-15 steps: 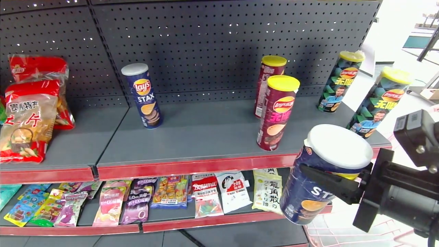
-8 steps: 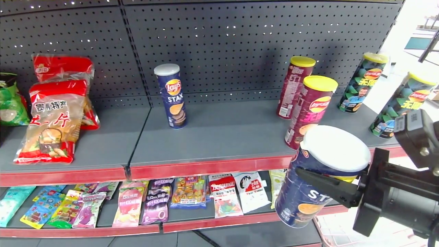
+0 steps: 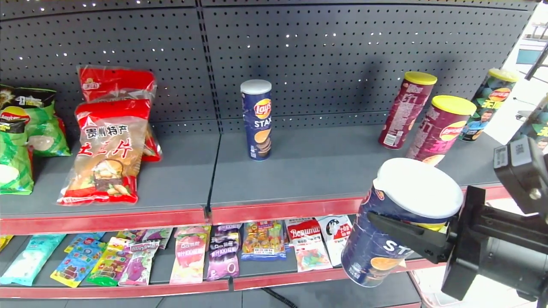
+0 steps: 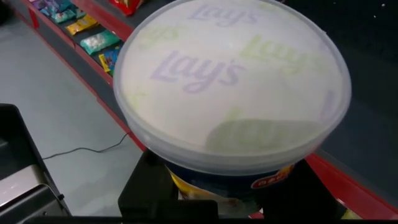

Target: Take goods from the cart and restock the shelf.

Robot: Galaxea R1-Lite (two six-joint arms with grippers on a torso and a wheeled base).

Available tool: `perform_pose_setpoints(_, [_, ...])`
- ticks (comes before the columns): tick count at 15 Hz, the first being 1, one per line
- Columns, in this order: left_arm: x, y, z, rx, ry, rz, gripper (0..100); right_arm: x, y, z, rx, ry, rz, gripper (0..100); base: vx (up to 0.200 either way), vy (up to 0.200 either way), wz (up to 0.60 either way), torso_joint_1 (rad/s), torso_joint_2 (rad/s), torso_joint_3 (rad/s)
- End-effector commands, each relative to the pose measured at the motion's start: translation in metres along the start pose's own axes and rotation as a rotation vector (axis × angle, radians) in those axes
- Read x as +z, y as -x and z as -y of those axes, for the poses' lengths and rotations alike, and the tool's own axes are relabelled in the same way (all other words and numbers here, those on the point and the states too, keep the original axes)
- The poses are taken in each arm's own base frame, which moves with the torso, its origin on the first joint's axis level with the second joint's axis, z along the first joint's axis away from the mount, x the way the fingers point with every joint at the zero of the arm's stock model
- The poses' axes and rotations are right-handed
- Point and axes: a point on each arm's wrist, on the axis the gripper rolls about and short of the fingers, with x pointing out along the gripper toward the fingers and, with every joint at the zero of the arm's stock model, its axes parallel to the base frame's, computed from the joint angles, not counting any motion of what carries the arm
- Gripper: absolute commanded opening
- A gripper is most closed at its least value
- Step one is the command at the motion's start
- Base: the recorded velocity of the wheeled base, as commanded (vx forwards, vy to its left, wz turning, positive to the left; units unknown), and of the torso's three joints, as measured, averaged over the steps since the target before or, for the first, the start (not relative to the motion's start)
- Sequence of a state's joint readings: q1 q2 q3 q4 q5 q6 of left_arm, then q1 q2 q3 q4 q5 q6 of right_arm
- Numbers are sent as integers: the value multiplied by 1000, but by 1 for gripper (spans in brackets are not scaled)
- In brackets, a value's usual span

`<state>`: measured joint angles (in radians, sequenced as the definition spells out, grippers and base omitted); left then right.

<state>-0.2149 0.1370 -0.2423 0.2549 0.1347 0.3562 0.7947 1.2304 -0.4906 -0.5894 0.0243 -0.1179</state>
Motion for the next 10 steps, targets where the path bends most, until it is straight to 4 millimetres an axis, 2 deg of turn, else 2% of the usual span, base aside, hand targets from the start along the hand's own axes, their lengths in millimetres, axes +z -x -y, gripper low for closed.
perform_pose_setpoints(1, [0, 0, 0, 1, -3, 1, 100, -1, -1, 0, 2, 0, -4, 0, 0, 200, 0, -2, -2, -2])
perform_pose_setpoints(3, [0, 0, 0, -1, -4, 1, 100, -1, -2, 0, 3, 0, -9, 0, 0, 200, 0, 7, 2, 2])
perform_pose_setpoints(9, [0, 0, 0, 1, -33, 1, 100, -3, -2, -1, 4, 0, -15, 0, 0, 0, 0, 0, 0, 0])
perform_pose_setpoints(10, [0, 0, 0, 1, -33, 1, 100, -3, -2, -1, 4, 0, -15, 0, 200, 0, 0, 7, -2, 2])
